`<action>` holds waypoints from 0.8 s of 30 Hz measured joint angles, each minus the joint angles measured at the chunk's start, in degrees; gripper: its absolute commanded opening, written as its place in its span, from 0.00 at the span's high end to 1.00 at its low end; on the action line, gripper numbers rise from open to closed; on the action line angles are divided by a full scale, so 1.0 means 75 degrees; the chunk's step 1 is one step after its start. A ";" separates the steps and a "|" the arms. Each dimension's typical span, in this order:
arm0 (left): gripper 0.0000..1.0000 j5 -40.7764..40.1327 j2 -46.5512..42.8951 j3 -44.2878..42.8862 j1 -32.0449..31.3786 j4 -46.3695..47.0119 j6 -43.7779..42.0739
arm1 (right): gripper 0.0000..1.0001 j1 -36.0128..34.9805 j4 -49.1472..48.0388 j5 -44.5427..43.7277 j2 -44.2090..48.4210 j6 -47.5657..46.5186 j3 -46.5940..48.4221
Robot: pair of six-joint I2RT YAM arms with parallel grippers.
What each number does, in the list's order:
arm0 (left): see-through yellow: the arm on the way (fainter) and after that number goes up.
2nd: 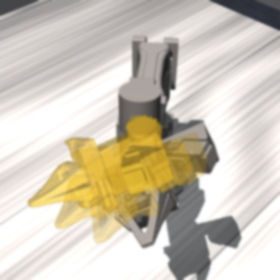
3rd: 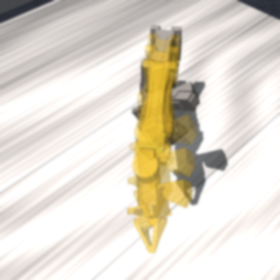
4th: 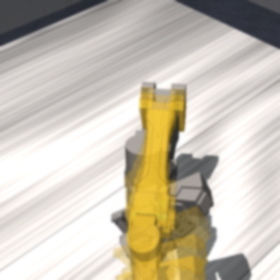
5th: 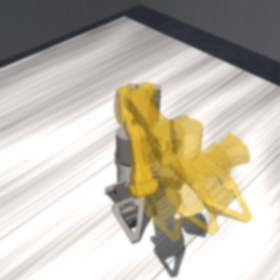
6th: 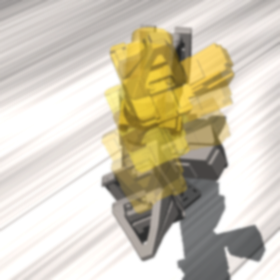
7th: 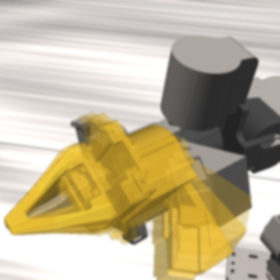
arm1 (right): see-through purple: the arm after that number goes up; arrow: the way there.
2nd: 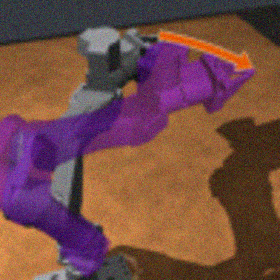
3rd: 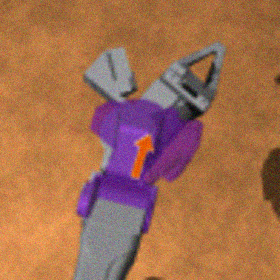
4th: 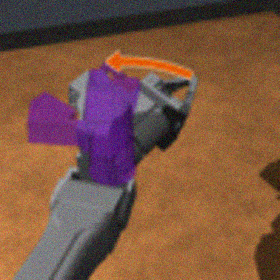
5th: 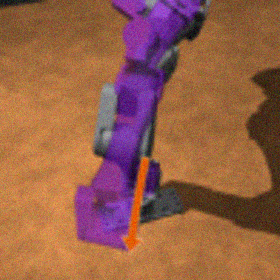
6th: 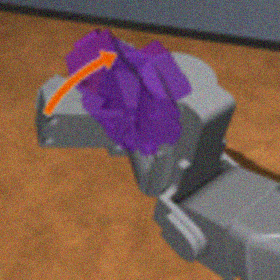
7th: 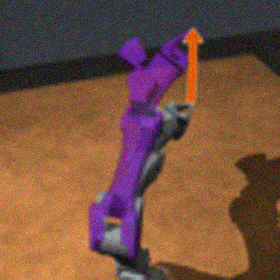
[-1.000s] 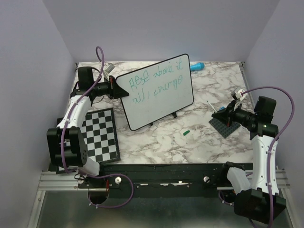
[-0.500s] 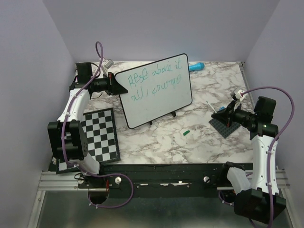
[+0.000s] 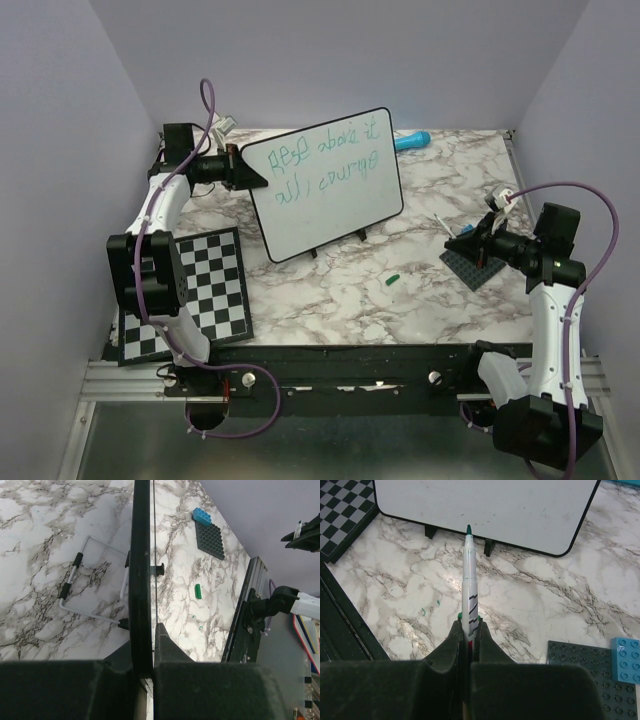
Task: Write a sentence on the whiteboard
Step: Put down the whiteboard on the whiteboard stand.
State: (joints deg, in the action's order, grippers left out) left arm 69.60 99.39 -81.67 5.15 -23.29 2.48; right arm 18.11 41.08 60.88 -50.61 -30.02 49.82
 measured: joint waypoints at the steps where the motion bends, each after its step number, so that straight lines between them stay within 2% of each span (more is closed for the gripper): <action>1: 1.00 0.0012 0.0067 -0.0055 0.0000 0.0003 0.0026 | 1.00 0.0000 0.0017 0.0000 -0.0009 -0.0003 0.0000; 16: 1.00 0.0213 0.0195 -0.0755 0.0233 -0.0294 -0.0466 | 0.99 0.0000 0.0099 0.0003 -0.0082 -0.0009 -0.0012; 24: 1.00 0.0364 0.0277 -0.0804 0.0309 -0.0793 -0.1309 | 0.99 0.0000 0.0154 0.0006 -0.0169 -0.0067 -0.0012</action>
State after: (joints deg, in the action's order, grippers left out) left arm 72.34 101.47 -87.70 7.46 -29.23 -7.33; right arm 18.11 42.24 60.93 -51.88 -30.52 49.74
